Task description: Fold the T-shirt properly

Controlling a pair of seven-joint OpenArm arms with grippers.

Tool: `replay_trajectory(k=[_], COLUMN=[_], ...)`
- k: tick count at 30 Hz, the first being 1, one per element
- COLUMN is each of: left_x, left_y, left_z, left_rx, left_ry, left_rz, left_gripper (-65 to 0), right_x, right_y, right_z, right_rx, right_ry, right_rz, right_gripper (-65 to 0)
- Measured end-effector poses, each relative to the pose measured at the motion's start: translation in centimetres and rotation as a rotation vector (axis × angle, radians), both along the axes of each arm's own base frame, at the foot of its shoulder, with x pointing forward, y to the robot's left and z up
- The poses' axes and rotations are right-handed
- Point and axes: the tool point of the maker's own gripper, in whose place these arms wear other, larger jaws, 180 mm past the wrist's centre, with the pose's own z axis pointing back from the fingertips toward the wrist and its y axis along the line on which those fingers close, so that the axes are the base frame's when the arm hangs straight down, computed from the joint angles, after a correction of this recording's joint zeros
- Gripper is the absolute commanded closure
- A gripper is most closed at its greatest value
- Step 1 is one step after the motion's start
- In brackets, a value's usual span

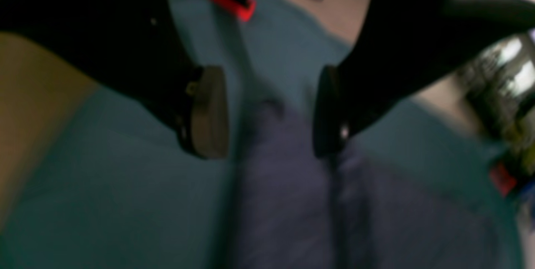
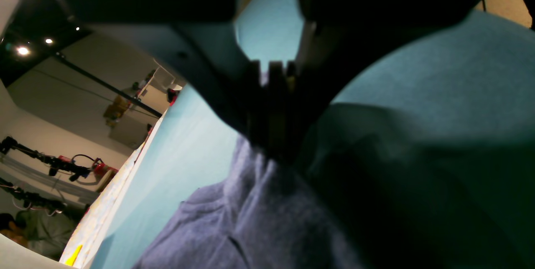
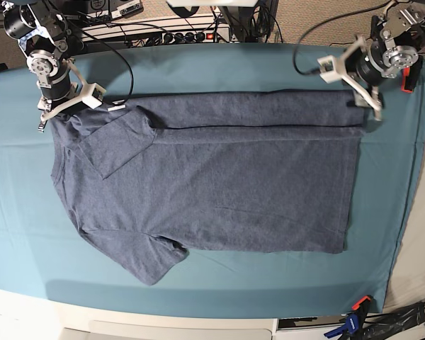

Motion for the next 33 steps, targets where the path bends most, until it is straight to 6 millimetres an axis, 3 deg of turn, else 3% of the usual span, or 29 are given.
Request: replay_trajectory(k=[3,15,19,24,33], left_x=[0.9,-0.7,-0.6,-0.6,0.1], left_y=[1.1,0.8,0.4,0.3,0.4], left_z=[0.2,-1.2,-1.1,-1.1,-0.6], left_rx=[0.032,0.0,-0.016,-0.019,-0.033], left_ry=[-0.057,0.054,0.048,0.045,0.004], left_rz=[0.026,0.019,0.009,0.004,0.029], left_gripper=[-33.9,-33.8,-29.0,-28.2,-8.4], right_x=[0.0,0.4,0.4,0.4,0.4], right_y=[0.0,0.1,0.1,0.1,0.1], right_z=[0.0,0.2,0.2,0.2,0.2], right_rx=[0.001,0.003,0.002,0.002,0.003], right_ry=[0.0,-0.009,-0.009,-0.009,-0.009], right_rz=[0.001,0.003,0.003,0.003,0.003], right_gripper=[0.0,0.0,0.0,0.0,0.0])
